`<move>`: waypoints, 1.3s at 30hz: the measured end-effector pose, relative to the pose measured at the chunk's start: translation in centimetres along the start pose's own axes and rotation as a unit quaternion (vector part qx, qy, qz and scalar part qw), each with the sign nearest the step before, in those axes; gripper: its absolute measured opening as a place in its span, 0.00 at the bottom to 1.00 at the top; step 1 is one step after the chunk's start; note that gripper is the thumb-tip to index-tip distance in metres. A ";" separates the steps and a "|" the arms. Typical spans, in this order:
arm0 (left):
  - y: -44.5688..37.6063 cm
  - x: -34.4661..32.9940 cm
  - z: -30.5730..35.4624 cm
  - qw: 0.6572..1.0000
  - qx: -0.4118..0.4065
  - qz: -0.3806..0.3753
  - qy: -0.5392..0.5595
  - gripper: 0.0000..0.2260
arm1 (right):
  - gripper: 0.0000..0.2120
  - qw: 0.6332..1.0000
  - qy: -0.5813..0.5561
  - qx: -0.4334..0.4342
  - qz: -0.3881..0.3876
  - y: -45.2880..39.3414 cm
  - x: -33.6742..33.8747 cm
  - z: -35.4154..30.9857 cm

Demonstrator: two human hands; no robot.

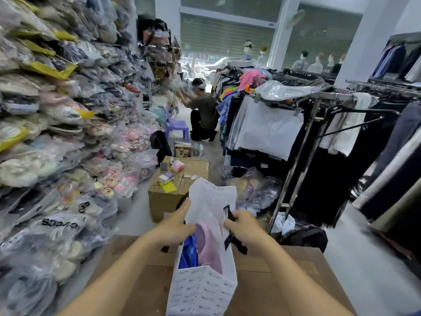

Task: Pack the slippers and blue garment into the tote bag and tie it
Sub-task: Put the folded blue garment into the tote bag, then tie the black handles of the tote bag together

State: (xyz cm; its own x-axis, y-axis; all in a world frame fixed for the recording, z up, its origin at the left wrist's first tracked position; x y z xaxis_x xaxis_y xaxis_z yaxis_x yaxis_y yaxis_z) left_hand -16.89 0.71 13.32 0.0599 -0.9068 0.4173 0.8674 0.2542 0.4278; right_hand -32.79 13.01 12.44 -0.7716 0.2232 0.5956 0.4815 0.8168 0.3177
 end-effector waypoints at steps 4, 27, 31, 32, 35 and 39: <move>-0.2 1.4 0.5 0.990 0.052 -0.018 -0.133 0.40 | 0.15 1.000 -0.015 -0.002 0.019 -0.1 1.7 -0.4; 3.9 7.7 13.2 0.877 -0.266 0.344 -0.205 0.13 | 0.15 0.960 -0.182 0.208 -0.045 1.2 6.5 -12.8; 3.9 7.3 13.2 0.894 -0.239 0.353 -0.137 0.15 | 0.25 0.961 -0.139 0.237 -0.033 0.8 4.8 -12.7; 3.8 7.3 13.1 0.901 -0.236 0.346 -0.112 0.15 | 0.25 0.956 -0.157 0.243 -0.041 0.7 4.5 -12.7; 3.3 7.6 12.8 0.917 -0.232 0.321 -0.059 0.14 | 0.19 0.948 -0.185 0.253 -0.052 0.1 3.9 -12.5; 2.6 7.8 11.9 0.932 -0.258 0.253 -0.015 0.16 | 0.11 0.950 -0.174 0.261 0.002 -0.2 4.9 -12.5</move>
State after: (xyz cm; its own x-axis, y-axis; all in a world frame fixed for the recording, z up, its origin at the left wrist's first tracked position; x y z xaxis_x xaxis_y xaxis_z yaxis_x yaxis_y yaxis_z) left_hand -20.00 -1.69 27.20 0.5194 -0.7020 0.4873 0.8541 0.4446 -0.2698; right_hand -31.46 7.32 24.50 -0.9047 0.3144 0.2875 0.2828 0.9479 -0.1467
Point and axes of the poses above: each hand's wrist, its own y-axis away from the middle knuckle, its own x-axis out of the back of the hand, z = x × y, the point moved 7 cm from there along -y, towards the middle knuckle, and after that the axes turned 13 degrees about -z, right-handed, at the moved point
